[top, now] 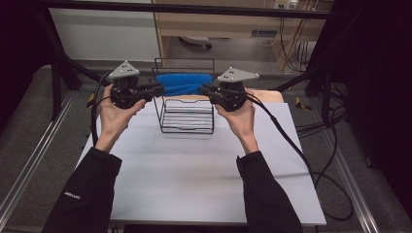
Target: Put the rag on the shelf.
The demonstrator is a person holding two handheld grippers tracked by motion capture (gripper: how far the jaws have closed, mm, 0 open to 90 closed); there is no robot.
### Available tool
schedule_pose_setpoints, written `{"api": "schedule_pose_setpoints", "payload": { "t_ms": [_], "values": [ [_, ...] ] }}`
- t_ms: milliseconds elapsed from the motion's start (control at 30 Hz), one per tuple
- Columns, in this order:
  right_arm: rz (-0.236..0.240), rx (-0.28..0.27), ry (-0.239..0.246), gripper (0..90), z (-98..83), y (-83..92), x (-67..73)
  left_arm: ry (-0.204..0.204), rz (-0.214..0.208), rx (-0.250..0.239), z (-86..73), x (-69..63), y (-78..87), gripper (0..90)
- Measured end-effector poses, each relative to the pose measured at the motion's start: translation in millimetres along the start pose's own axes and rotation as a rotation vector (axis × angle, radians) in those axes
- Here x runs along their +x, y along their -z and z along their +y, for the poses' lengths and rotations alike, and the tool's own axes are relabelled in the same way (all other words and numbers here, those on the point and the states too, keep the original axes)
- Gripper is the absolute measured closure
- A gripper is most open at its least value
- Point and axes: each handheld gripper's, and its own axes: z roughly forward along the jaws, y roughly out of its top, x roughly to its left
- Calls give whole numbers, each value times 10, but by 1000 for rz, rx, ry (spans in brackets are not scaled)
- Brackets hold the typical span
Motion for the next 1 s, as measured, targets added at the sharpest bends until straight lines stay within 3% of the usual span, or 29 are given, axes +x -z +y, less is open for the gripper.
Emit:
{"api": "schedule_pose_setpoints", "payload": {
  "t_ms": [133,300,467,600,700,833,1000],
  "values": [
    [2,11,19,766,-11,-5,18,-4,-1,53,-54,-10,-102,861],
    [7,21,24,704,-12,7,27,-6,7,63,-78,-2,-148,886],
    [22,-11,-5,628,6,42,37,-13,12,69,-111,-3,-182,889],
    [47,15,-39,768,-11,22,45,-20,20,69,-149,-8,-219,888],
    [30,58,-48,854,-68,-32,29,-13,16,64,-172,4,-238,883],
    [8,73,-76,866,-176,-84,-32,-18,20,73,-195,10,-258,864],
    [5,55,-97,803,-248,-56,-67,1,16,70,-239,6,-252,742]
  ]
}}
